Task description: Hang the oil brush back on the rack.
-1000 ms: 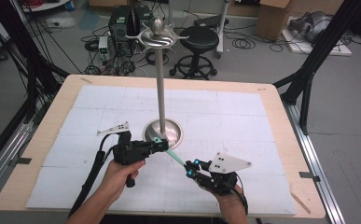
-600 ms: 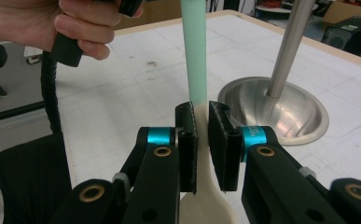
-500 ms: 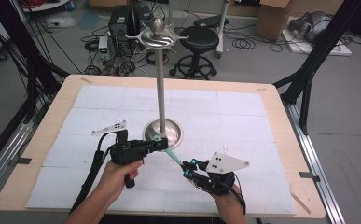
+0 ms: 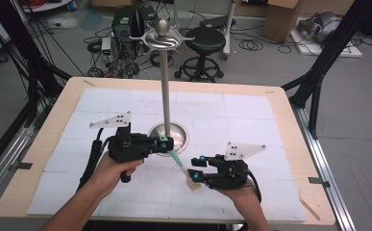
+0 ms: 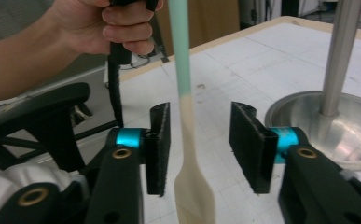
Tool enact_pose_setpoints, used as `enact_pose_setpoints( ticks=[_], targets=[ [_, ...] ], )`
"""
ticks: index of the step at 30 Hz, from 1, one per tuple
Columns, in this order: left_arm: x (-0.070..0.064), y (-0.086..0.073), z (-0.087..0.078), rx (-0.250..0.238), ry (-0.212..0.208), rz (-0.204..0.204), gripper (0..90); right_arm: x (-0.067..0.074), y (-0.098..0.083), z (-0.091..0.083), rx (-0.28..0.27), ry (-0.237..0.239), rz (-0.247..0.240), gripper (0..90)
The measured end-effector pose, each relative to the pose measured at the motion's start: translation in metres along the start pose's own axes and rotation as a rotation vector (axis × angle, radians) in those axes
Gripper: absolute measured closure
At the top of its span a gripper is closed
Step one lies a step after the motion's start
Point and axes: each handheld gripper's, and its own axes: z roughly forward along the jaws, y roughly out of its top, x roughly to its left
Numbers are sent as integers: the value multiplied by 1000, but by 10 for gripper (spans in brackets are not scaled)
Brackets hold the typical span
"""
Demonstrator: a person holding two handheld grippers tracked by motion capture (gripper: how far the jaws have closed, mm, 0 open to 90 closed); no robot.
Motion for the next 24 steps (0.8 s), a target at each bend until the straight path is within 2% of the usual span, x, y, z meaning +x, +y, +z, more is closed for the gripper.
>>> enact_pose_setpoints(
  ticks=[3, 8, 13, 16, 18, 19, 20, 21, 22, 24],
  targets=[
    [-4, 5, -1, 22, -26, 49, 830, -4, 3, 1, -24, 57, 5, 611],
    [-4, 7, -2, 55, -71, 86, 830, -2, 7, 10, -33, 128, -15, 615],
    [-5, 6, -1, 64, -108, 111, 830, 3, 13, 23, 2, 162, -47, 637],
    [-5, 5, 0, 52, -119, 109, 829, 5, 14, 31, 22, 177, -64, 701],
    [-4, 5, 0, 49, -121, 114, 829, 6, 14, 34, 29, 186, -72, 789],
    [-5, 5, -1, 47, -120, 116, 827, 6, 14, 35, 26, 183, -81, 830],
    [-6, 5, -1, 41, -109, 123, 824, 6, 15, 36, 24, 181, -86, 834],
    [-7, 6, -3, 28, -96, 117, 794, 6, 15, 37, 19, 181, -81, 838],
    [-7, 7, -6, 16, -82, 99, 669, 5, 15, 37, 14, 171, -78, 839],
    [-8, 7, -15, -18, -42, 111, 547, 3, 15, 36, 5, 133, -57, 840]
  ],
)
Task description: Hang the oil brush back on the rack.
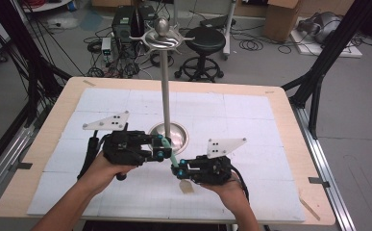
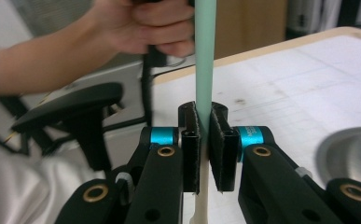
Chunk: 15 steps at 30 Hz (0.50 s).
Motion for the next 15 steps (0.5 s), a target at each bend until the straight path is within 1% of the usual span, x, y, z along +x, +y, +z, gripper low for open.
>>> enact_pose_setpoints(
  ticks=[3, 5, 6, 8, 9, 10, 12, 13, 14, 15],
  targets=[
    [1, -5, -21, -70, 67, 27, 446, -5, 1, -3, -11, -65, 18, 841],
    [3, -13, -37, -112, 125, 49, 412, -8, 4, -6, -25, -99, 33, 842],
    [5, -17, -44, -113, 160, 55, 393, -9, 6, -8, -34, -114, 29, 841],
    [7, -27, -56, -98, 222, 50, 370, -11, 12, -10, -48, -130, 19, 841],
    [9, -32, -61, -92, 249, 48, 339, -11, 15, -11, -57, -138, 17, 842],
    [10, -36, -66, -79, 278, 47, 302, -12, 19, -11, -68, -147, 8, 842],
    [11, -44, -73, -54, 329, 52, 259, -12, 27, -11, -93, -160, -6, 842],
    [11, -48, -76, -45, 353, 52, 219, -12, 31, -10, -99, -168, -17, 842],
    [12, -52, -80, -36, 361, 63, 186, -11, 35, -10, -111, -173, -25, 841],
    [12, -55, -83, -33, 372, 71, 172, -12, 39, -9, -120, -174, -31, 841]
  ],
)
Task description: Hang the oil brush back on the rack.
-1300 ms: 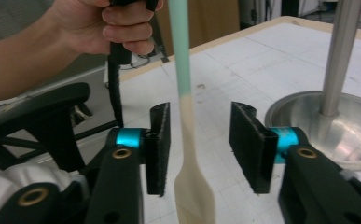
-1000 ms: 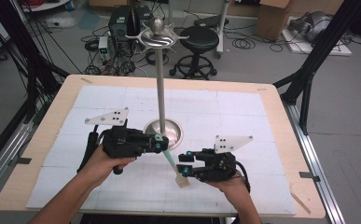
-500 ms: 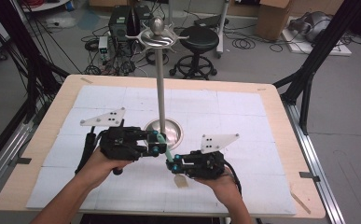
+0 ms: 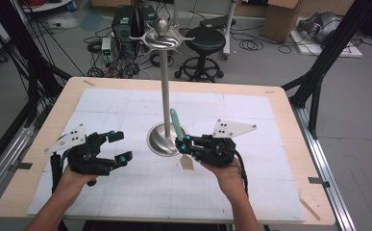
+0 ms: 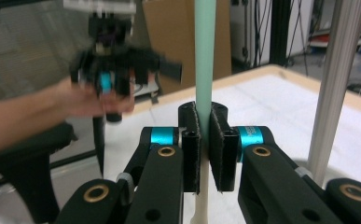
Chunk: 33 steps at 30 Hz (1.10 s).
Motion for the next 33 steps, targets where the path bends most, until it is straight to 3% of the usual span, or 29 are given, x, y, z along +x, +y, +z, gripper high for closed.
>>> enact_pose_setpoints(
  ticks=[9, 12, 20, 33],
  targets=[
    [7, -20, -17, 19, 36, -4, 179, 1, 30, 11, -71, -63, -33, 841],
    [9, -24, -22, 11, 40, -13, 180, 3, 40, 18, -67, -92, -55, 842],
    [14, -32, -30, 6, 55, -17, 182, 0, 59, 26, -70, -69, -58, 841],
    [13, -37, -33, 8, 42, -25, 185, 6, 84, 52, -106, -128, -83, 841]
  ],
)
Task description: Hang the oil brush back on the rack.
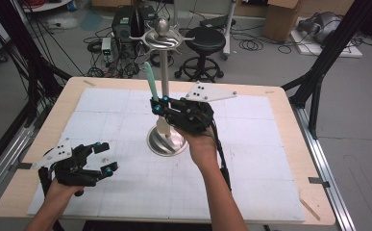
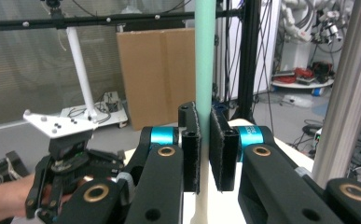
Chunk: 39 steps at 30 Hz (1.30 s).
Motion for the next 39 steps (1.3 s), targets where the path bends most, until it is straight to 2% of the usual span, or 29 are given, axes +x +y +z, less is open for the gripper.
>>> enact_pose_setpoints(
  ticks=[5, 15, 29, 34, 35, 37, 39],
  targets=[
    [0, 0, -1, -19, -2, -6, 187, 1, 8, 3, -9, -6, -3, 841],
    [1, 0, 0, -23, -10, -12, 187, -2, 17, 12, 5, -32, 13, 841],
    [0, -1, 0, -19, -25, -9, 190, -10, 13, 12, 12, -70, 66, 840],
    [1, -1, 0, -18, -22, -13, 190, -12, 8, 8, 0, -87, 66, 831],
    [1, -1, 0, -18, -21, -14, 190, -12, 7, 7, -1, -91, 61, 821],
    [1, -2, 0, -17, -18, -14, 190, -11, 5, 3, -3, -94, 57, 707],
    [1, -2, 0, -15, -14, -12, 190, -9, 0, -2, -2, -118, 54, 633]
  ],
)
